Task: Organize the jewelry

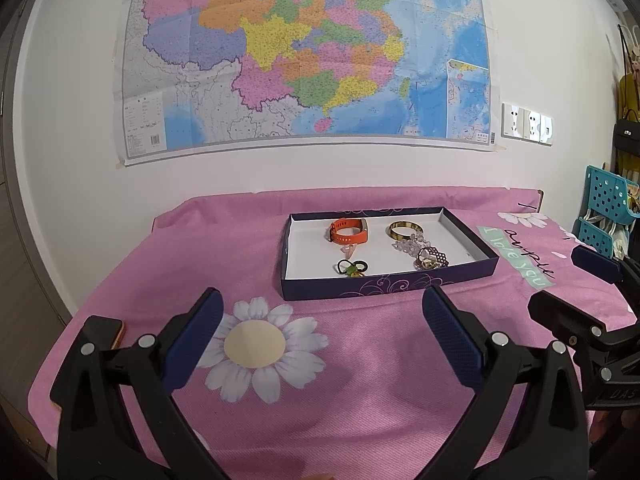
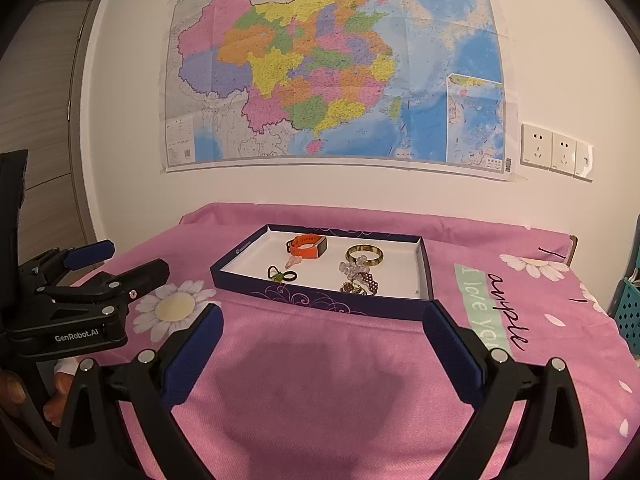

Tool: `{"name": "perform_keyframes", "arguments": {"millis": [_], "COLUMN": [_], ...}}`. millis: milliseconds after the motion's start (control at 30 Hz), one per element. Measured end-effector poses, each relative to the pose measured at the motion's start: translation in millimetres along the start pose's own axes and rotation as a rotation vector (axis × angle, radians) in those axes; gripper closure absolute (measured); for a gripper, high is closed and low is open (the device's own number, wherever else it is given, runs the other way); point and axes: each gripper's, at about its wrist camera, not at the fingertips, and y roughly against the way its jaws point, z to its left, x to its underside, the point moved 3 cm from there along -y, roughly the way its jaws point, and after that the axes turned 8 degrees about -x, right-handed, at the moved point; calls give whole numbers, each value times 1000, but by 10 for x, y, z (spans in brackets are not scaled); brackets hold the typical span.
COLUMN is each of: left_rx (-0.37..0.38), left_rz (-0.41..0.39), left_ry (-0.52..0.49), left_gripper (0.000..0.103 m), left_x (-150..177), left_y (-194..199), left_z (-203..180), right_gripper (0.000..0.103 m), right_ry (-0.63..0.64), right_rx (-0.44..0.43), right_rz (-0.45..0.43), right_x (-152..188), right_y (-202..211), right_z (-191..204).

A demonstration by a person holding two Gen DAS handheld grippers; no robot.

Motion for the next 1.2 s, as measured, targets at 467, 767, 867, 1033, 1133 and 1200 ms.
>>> {"name": "perform_keyframes", "arguments": {"millis": [467,767,867,1033,1133,1200], "left_rx": [0,1,2,0,1,1], "left_rz": [-1,-1,-1,-3,-4,-4], "left_ry": [1,1,2,2,4,4], "left_gripper": [5,5,5,5,5,5], "left_x": [1,0,0,-15,-30,-28], "left_y": [5,3,3,9,5,5], "left_z": [2,0,0,23,38,33], "right_gripper": [7,7,7,7,7,7], "right_ry": [-23,-22,-20,-23,-22,-22], "right_rx": [-6,-8,-5,-2,-1,-3], "right_rz": [2,1,0,-9,-10,-7], "right_x": [-5,-12,-14,-28,-26,-28], "right_y": [-23,-20,-22,-24,-21,-24], "right_z": [-15,-17,-13,-17,-8,-7]}}
